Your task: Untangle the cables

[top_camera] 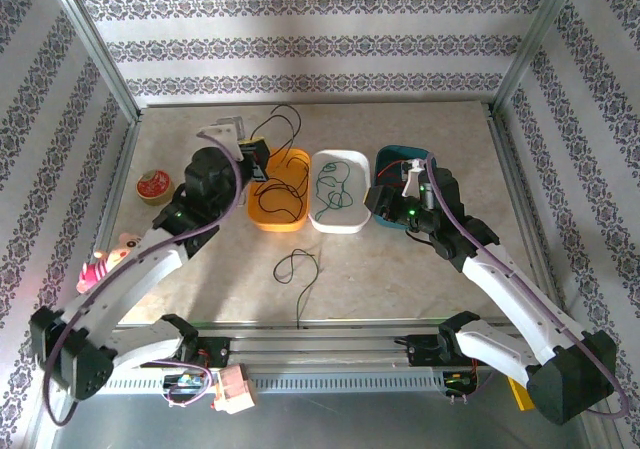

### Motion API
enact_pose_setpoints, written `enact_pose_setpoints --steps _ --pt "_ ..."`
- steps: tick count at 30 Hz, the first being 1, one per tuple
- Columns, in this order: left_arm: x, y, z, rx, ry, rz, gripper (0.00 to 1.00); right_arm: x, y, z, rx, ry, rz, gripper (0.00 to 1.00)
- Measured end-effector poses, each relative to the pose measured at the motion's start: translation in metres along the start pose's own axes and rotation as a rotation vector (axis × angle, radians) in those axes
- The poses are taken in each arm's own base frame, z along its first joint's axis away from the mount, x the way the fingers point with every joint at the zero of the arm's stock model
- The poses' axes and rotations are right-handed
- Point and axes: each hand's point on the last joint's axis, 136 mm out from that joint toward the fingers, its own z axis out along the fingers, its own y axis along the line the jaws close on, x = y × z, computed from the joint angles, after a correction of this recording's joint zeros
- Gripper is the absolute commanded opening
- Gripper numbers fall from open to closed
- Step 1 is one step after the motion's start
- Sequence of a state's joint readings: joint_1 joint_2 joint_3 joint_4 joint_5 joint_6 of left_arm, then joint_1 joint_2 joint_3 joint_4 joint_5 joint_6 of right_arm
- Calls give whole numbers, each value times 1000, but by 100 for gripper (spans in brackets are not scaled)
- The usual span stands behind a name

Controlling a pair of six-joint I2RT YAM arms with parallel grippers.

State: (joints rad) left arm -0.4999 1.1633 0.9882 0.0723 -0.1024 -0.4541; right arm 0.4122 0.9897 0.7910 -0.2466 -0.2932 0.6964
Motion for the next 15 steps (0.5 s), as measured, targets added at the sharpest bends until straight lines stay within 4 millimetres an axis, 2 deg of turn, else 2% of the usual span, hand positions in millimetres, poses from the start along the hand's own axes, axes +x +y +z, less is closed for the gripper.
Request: enact_pose_setpoints --steps 2,6,9,12,13,15 --pt "22 17 21 -47 52 -6 0 2 -1 0 5 7 -6 44" --pt "90 55 53 -140 199 -56 0 6 -3 -2 14 21 -15 44" --pt "138 77 61 -193 297 -108 0 7 -4 -4 17 25 -20 44" --pt "169 89 65 -232 361 -159 0 9 -5 -4 22 32 -26 44" --pt "174 91 66 -244 370 -173 5 9 -5 -4 24 34 -27 44" --pt "180 95 68 -261 379 -192 31 10 -5 -4 24 36 -29 44"
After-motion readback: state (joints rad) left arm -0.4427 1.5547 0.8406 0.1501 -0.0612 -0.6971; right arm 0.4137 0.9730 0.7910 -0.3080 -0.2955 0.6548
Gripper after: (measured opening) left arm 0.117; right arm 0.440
